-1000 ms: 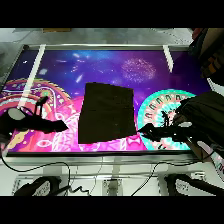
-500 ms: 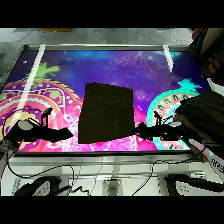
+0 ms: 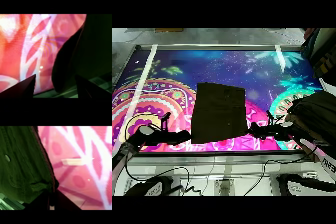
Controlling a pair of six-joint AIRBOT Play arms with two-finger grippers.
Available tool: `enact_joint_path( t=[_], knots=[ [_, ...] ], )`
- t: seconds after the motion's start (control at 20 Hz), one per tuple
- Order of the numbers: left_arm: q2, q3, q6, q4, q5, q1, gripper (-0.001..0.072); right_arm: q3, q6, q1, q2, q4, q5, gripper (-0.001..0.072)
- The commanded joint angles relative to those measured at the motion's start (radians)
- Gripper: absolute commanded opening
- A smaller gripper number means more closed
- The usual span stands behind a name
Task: Fold the clothes and pants, and hang the long-sleeved shirts on hangers.
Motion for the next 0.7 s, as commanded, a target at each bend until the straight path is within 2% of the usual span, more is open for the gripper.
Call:
enact_joint_path(
  t=[0.0,0.2,0.3,0.35,0.45,0.5,0.65],
  knots=[
    [-0.053,-0.008,0.000,-0.013,0.111,-0.122,0.0539,0.001,0.000,0.001,-0.001,0.000,0.008,0.0039],
    [-0.098,-0.007,0.000,-0.020,0.138,-0.218,0.0534,0.001,-0.036,0.001,0.000,0.000,0.027,0.0039],
    [-0.099,-0.007,0.000,-0.020,0.138,-0.238,0.0384,0.001,-0.060,0.001,0.005,0.000,0.044,0.0039],
    [-0.099,-0.007,0.000,-0.020,0.138,-0.237,0.0282,0.001,-0.069,0.001,0.015,0.000,0.049,0.0039],
    [-0.095,0.001,0.001,-0.016,0.134,-0.222,0.0025,0.018,-0.078,0.001,0.047,-0.014,0.070,0.0039],
    [-0.088,0.014,0.010,-0.016,0.123,-0.211,0.0020,0.040,-0.078,0.001,0.071,-0.032,0.087,0.0038],
    [-0.019,0.121,0.121,-0.016,-0.002,-0.164,0.0019,0.142,-0.076,0.001,0.172,-0.111,0.148,0.0038]
  ],
)
